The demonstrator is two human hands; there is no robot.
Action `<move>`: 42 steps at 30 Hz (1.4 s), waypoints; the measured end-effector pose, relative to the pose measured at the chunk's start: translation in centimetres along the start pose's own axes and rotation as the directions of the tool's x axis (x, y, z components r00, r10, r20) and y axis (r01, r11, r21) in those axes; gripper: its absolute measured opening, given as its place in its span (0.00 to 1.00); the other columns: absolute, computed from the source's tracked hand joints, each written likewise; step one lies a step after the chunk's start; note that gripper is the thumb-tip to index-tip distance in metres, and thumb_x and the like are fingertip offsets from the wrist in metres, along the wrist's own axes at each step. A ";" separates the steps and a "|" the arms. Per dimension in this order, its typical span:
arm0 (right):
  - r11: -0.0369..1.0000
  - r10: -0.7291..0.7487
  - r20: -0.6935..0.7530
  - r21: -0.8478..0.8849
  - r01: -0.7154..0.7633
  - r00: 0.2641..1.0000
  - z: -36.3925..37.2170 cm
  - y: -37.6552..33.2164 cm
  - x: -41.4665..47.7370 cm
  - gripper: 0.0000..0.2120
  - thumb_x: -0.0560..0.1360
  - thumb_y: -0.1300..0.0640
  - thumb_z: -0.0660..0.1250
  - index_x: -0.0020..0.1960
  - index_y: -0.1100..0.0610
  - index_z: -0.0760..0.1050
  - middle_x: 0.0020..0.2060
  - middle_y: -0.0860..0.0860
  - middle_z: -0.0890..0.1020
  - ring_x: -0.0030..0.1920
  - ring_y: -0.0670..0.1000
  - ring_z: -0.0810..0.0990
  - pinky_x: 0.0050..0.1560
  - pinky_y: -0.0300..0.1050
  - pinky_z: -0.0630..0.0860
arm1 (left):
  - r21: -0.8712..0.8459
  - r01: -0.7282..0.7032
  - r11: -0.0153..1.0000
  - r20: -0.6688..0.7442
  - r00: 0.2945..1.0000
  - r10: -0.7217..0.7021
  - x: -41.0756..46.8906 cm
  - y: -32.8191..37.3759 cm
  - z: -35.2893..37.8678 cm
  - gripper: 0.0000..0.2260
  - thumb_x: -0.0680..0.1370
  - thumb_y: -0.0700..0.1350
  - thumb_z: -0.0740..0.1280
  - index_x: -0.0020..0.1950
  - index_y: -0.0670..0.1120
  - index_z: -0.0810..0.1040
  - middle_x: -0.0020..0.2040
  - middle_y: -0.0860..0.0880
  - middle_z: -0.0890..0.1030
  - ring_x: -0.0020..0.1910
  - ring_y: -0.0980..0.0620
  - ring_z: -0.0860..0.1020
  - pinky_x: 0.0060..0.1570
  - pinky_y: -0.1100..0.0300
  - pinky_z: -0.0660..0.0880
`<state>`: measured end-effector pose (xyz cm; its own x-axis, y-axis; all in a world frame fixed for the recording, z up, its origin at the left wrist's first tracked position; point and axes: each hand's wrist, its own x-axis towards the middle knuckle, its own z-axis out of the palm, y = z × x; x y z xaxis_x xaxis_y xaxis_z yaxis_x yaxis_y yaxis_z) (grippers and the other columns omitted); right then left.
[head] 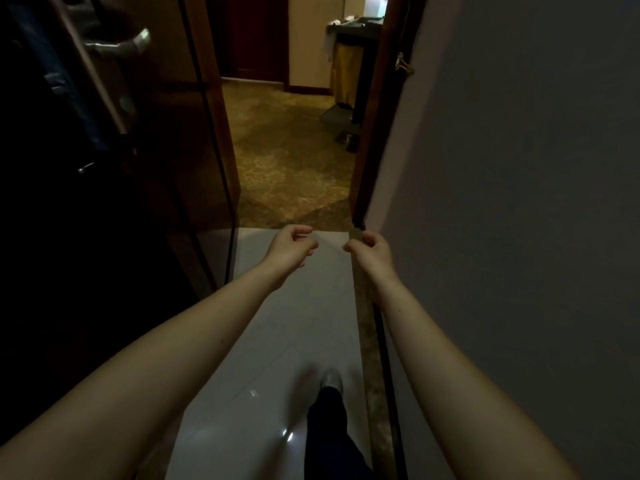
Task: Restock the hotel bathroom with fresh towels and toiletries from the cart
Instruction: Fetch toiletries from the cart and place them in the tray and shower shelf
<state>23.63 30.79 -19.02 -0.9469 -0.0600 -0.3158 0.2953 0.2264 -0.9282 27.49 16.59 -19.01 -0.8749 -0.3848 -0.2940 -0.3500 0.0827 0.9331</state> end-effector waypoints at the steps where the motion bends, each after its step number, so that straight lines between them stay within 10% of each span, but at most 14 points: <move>1: 1.000 -0.001 0.004 -0.004 0.001 1.000 0.3 -0.6 2.3 0.30 0.75 0.59 0.69 0.75 0.57 0.65 0.69 0.55 0.72 0.66 0.54 0.72 0.66 0.51 0.72 | -0.010 0.002 1.000 0.000 1.000 -0.002 2.1 0.6 0.3 0.16 0.78 0.42 0.65 0.66 0.46 0.72 0.54 0.48 0.78 0.56 0.49 0.78 0.59 0.50 0.76; 13: 1.000 0.005 0.030 0.013 -0.005 1.000 1.8 -9.8 26.2 0.28 0.75 0.59 0.69 0.73 0.58 0.67 0.65 0.56 0.76 0.62 0.55 0.76 0.66 0.55 0.73 | -0.086 0.013 0.996 -0.034 0.999 -0.016 24.9 9.6 4.0 0.15 0.79 0.39 0.64 0.66 0.44 0.72 0.45 0.51 0.76 0.42 0.58 0.76 0.39 0.63 0.72; 26: 0.999 0.044 0.034 0.014 -0.044 0.998 8.3 -15.8 47.1 0.30 0.75 0.59 0.69 0.74 0.59 0.64 0.67 0.57 0.74 0.62 0.55 0.76 0.63 0.51 0.75 | -0.069 0.026 0.997 0.018 1.000 -0.025 48.4 14.0 3.5 0.12 0.77 0.41 0.66 0.60 0.47 0.74 0.47 0.49 0.78 0.51 0.49 0.78 0.56 0.50 0.76; 42: 0.996 0.023 -0.106 0.091 -0.013 0.994 20.5 -28.4 74.8 0.30 0.74 0.60 0.70 0.73 0.59 0.65 0.65 0.58 0.74 0.59 0.55 0.77 0.51 0.45 0.76 | -0.042 -0.022 0.999 0.163 0.986 0.028 81.0 24.7 -3.0 0.10 0.79 0.42 0.66 0.59 0.48 0.73 0.52 0.46 0.78 0.52 0.48 0.78 0.54 0.50 0.75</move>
<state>-52.96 -0.04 -20.30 -0.9480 0.0482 -0.3145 0.3181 0.1379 -0.9380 -50.99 -15.31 -19.12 -0.9273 -0.2273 -0.2975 -0.3166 0.0519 0.9471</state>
